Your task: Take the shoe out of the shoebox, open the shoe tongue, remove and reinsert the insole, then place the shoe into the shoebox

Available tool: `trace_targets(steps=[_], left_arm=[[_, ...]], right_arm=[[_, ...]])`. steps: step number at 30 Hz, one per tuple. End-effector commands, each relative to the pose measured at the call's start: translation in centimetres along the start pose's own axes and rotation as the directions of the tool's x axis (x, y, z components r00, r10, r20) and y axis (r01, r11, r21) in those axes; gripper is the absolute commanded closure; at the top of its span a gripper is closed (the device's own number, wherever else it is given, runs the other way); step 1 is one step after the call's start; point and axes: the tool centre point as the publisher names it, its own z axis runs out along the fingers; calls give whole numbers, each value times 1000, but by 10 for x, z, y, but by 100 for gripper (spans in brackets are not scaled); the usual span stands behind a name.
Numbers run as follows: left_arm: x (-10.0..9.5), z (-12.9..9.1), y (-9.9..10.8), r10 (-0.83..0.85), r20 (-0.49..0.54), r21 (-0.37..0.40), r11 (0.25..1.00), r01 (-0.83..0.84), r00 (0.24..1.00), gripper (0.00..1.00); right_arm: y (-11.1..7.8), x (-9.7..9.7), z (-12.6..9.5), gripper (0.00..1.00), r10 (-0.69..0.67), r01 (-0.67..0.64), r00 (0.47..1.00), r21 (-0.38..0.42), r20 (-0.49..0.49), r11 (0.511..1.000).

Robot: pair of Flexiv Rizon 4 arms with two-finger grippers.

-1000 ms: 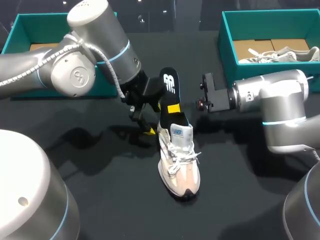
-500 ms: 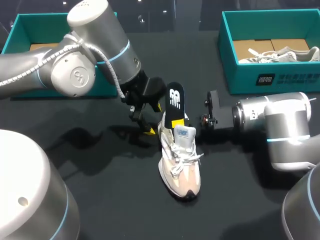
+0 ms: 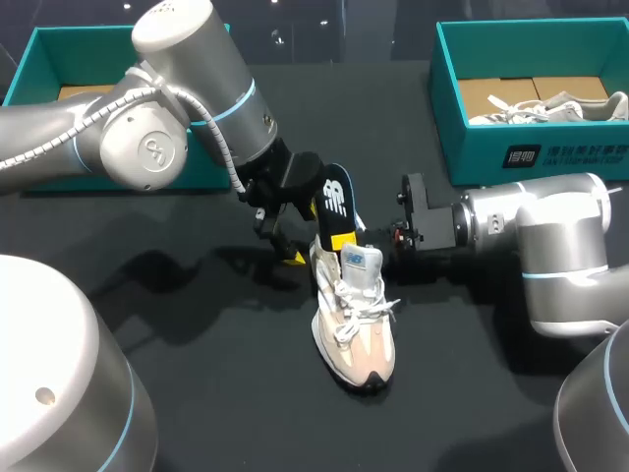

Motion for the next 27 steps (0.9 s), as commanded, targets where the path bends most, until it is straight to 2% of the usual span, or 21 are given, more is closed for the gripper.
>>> trace_targets(steps=[1,15,16,17,21,27], left_arm=[[1,-1,1,1,1,-1,1000,-1,1000,0],[1,-1,1,1,1,-1,1000,-1,1000,0],[1,-1,1,1,1,-1,1000,-1,1000,0],[1,-1,1,1,1,-1,1000,-1,1000,0],[1,-1,1,1,1,-1,1000,-1,1000,0],[1,-1,1,1,1,-1,1000,-1,1000,0]], right_arm=[[9,3,-4,70,-5,5,1000,18,9,1000],[30,-11,3,75,-8,9,1000,55,-5,998],[30,-13,4,78,-2,3,1000,56,-3,998],[30,-15,4,98,3,-3,1000,57,-5,998],[21,-23,2,100,39,-39,999,43,-11,998],[-7,-24,-7,100,101,-100,995,12,-19,995]])
